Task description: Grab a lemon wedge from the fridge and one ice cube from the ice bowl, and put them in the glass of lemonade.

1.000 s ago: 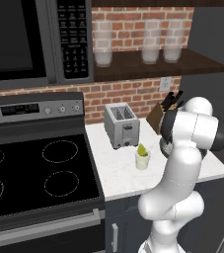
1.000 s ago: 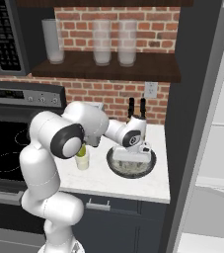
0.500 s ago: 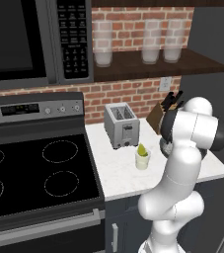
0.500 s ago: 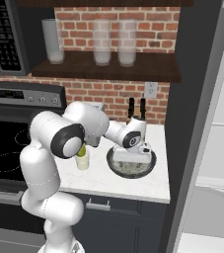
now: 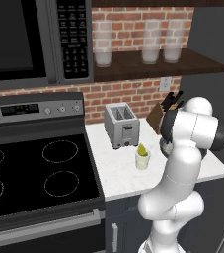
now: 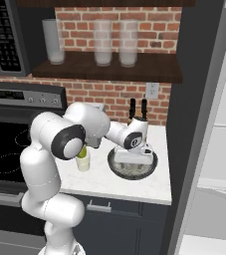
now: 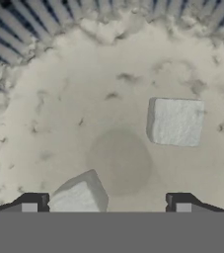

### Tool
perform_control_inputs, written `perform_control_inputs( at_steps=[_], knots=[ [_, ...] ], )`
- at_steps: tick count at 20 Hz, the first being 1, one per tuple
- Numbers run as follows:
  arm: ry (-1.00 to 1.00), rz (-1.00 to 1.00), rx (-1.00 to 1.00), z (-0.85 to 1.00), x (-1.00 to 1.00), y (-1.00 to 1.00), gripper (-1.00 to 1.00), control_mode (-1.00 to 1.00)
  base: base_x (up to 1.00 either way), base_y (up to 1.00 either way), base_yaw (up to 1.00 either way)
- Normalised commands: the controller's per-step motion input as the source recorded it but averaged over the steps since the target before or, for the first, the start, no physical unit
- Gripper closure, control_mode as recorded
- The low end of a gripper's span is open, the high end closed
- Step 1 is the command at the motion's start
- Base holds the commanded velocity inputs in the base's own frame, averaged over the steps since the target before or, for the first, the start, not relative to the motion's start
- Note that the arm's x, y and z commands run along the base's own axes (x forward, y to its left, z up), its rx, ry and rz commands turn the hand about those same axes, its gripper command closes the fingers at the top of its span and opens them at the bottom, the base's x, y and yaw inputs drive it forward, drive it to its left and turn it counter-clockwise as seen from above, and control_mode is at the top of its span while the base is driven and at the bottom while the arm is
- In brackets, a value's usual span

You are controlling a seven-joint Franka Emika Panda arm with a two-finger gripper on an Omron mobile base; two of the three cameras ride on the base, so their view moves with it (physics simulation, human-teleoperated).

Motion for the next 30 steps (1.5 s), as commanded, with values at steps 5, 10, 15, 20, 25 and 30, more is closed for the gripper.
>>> perform_control_inputs(
  at_steps=[5,10,15,20,25,30],
  knots=[
    [0.0,0.0,0.0,0.0,0.0,0.0,-1.0,-1.0,0.0,0.0,0.0],
    [0.0,0.0,0.0,0.0,0.0,0.0,-1.0,-1.0,0.0,0.0,0.0],
    [0.0,0.0,0.0,0.0,0.03,0.06,-1.0,-1.0,0.0,0.0,0.0],
    [0.0,0.0,0.0,0.0,0.0,0.01,-1.0,-1.0,0.0,0.0,0.0],
    [0.0,0.0,0.0,0.0,0.0,0.0,-1.0,-1.0,0.0,0.0,0.0],
    [0.0,0.0,0.0,0.0,0.0,0.0,-1.0,-1.0,0.0,0.0,0.0]
  ],
)
